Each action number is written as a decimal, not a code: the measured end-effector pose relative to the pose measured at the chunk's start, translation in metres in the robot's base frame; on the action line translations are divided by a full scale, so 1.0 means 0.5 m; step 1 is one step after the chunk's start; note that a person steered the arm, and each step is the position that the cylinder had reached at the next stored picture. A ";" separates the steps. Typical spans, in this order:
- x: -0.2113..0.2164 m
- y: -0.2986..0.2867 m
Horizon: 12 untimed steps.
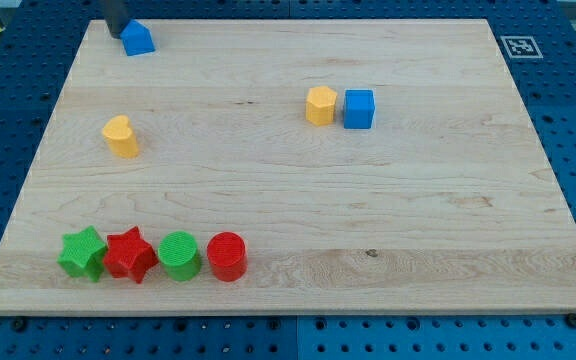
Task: Keep the blue triangle to the left of the yellow hexagon
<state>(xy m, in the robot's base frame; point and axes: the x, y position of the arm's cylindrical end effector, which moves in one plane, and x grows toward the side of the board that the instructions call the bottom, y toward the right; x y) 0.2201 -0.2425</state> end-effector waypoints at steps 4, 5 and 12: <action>0.015 0.043; 0.017 0.062; 0.093 0.104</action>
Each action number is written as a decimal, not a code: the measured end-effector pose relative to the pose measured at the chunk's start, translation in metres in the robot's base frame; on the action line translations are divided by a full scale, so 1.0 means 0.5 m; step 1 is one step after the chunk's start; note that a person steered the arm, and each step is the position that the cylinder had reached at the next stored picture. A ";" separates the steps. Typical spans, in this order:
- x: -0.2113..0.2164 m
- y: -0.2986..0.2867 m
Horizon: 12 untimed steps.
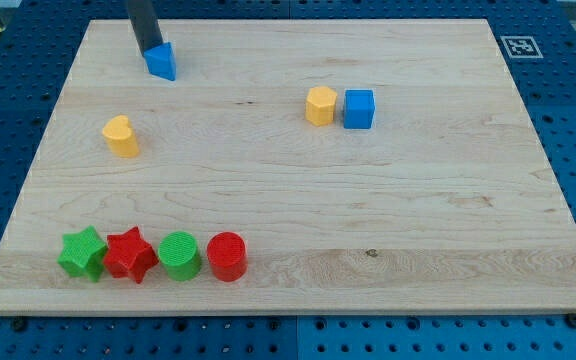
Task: Keep the blue triangle to the left of the yellow hexagon
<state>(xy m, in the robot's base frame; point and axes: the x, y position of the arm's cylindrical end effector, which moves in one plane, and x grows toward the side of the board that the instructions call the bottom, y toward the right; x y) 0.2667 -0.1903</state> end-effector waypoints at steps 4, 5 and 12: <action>0.011 0.062; 0.024 0.062; 0.109 0.069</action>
